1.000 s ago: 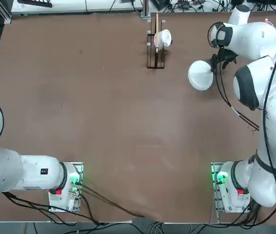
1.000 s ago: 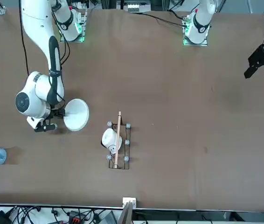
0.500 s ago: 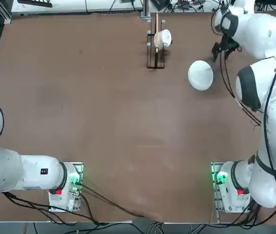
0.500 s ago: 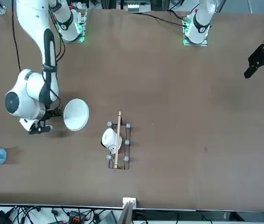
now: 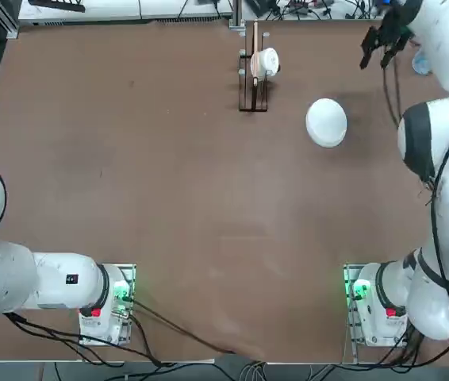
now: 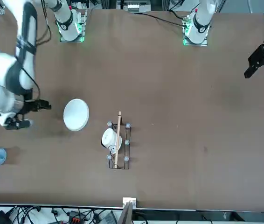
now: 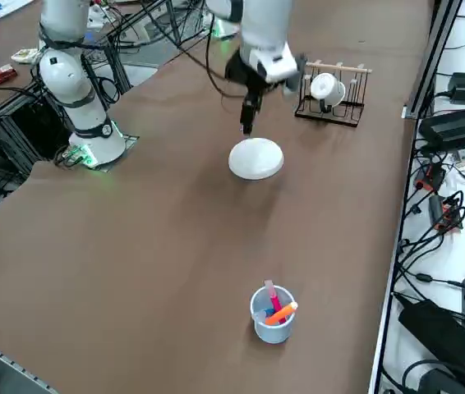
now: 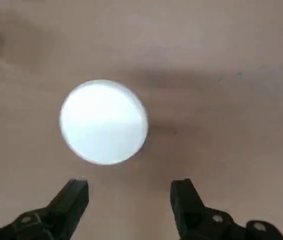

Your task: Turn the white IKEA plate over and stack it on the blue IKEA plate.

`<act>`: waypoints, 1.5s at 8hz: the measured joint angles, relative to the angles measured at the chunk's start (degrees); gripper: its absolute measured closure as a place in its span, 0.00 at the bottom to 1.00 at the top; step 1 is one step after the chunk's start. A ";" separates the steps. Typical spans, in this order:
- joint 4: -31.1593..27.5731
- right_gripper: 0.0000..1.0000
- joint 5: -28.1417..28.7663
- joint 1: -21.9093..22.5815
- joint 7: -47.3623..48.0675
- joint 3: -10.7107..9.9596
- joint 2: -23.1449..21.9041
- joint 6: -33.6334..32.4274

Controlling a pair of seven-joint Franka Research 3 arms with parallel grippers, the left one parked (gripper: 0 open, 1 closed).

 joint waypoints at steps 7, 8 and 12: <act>10.19 0.00 1.30 -1.96 4.90 2.02 -0.06 -8.35; 12.30 0.00 -1.15 -3.09 9.31 5.91 -1.08 -9.10; 14.95 0.00 -22.71 -27.19 23.17 44.19 -11.60 -9.68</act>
